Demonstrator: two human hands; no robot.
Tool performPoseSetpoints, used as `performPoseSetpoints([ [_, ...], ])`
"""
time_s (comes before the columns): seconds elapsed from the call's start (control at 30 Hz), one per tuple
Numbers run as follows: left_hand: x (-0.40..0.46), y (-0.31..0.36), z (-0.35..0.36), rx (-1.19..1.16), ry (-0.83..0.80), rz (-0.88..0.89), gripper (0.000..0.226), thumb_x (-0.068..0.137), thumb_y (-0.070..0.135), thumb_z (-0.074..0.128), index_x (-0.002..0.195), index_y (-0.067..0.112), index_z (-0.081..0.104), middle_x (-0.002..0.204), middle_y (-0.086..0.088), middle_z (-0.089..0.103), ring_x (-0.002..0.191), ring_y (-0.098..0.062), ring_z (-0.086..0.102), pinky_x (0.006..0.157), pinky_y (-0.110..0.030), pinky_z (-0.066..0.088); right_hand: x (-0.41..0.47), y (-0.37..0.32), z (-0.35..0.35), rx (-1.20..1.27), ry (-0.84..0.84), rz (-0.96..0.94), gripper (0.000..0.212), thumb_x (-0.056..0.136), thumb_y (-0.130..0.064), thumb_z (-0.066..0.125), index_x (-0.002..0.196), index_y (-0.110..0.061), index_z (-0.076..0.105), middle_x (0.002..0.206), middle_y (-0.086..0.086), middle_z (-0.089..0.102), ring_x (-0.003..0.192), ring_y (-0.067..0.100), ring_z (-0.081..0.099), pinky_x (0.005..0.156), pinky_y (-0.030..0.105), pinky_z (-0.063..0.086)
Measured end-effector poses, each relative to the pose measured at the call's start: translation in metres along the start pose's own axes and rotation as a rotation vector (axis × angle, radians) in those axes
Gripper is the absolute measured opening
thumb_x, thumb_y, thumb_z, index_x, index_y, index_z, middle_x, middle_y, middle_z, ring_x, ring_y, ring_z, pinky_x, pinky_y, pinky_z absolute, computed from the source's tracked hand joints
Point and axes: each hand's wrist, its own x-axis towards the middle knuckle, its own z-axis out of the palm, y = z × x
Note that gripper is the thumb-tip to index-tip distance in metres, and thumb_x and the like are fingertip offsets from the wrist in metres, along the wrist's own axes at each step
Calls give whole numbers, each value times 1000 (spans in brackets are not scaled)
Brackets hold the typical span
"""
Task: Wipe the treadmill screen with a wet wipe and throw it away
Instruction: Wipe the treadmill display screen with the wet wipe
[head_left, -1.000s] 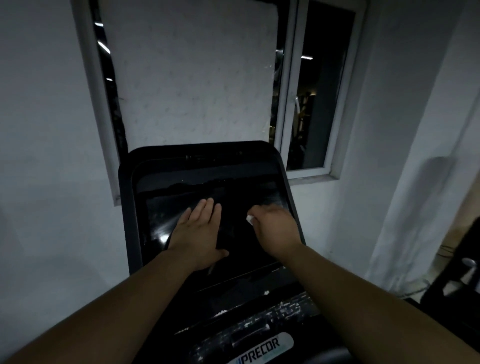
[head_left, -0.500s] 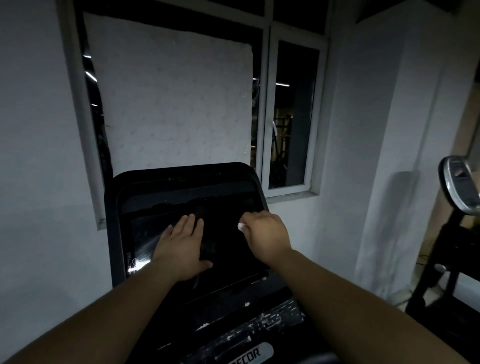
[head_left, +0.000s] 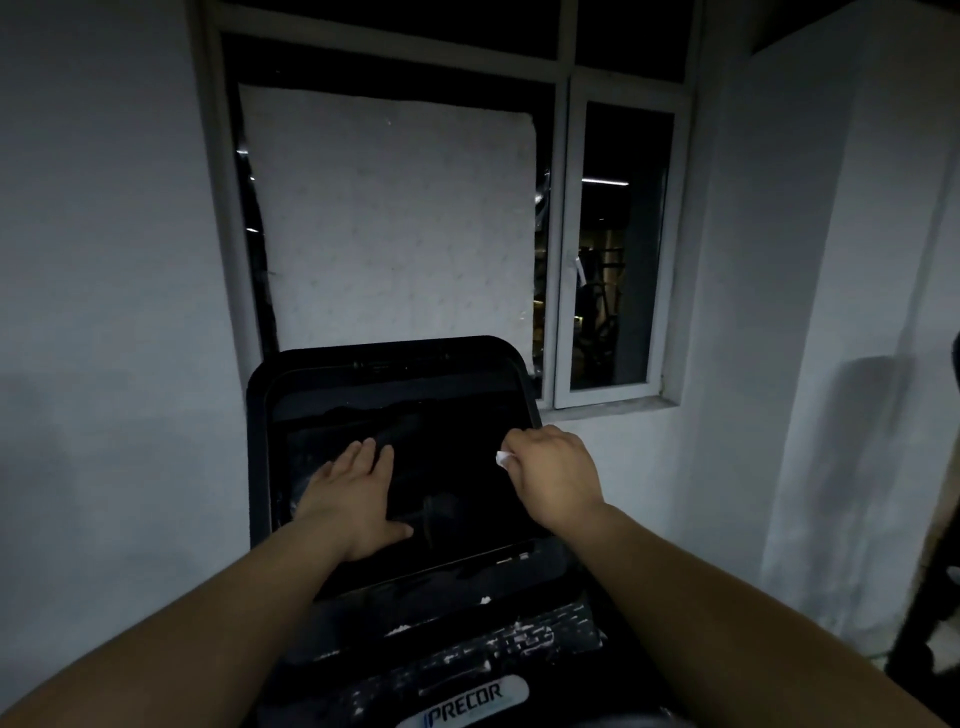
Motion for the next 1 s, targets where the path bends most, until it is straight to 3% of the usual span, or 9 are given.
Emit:
performPoseSetpoints([
  [0.37,-77,67,-4,35,-48,-92,115,87,74,56,162,17,-11,171,-9,-13,157,-25,-9,127,-45,8,-76,39,-41,127,-70,-29,13,90,-26,66,81,-18,63,75,0,65,78,24,58,71,36,46],
  [0.6,-139,96,-12,40,-80,-132,114,86,72,58,162,20,-10,171,-7,-12,157,-24,-10,127,-45,6,-124,31,-73,187,-131,-56,16,96,-30,60,87,-18,62,82,0,65,85,24,57,74,35,42],
  [1.0,-231,117,-31,34,-82,-103,113,88,70,58,162,20,-11,171,-7,-13,158,-24,-10,127,-46,7,-197,11,-142,180,-92,15,15,96,-32,62,88,-19,62,82,-1,66,85,23,57,74,34,41],
])
